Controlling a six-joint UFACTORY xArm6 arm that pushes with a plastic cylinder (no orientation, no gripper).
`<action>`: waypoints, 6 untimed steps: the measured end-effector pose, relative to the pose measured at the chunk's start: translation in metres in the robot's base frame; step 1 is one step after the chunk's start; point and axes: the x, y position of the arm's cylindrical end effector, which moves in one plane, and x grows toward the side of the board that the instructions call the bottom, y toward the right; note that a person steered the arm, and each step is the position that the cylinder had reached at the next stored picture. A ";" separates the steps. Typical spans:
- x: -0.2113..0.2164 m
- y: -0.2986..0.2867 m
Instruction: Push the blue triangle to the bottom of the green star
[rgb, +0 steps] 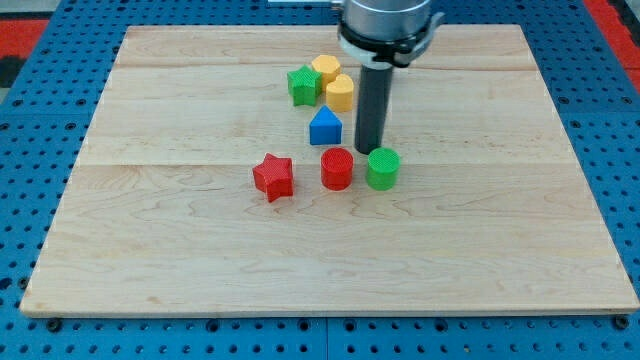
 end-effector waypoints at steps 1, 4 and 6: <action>0.000 -0.024; -0.029 -0.028; -0.028 -0.049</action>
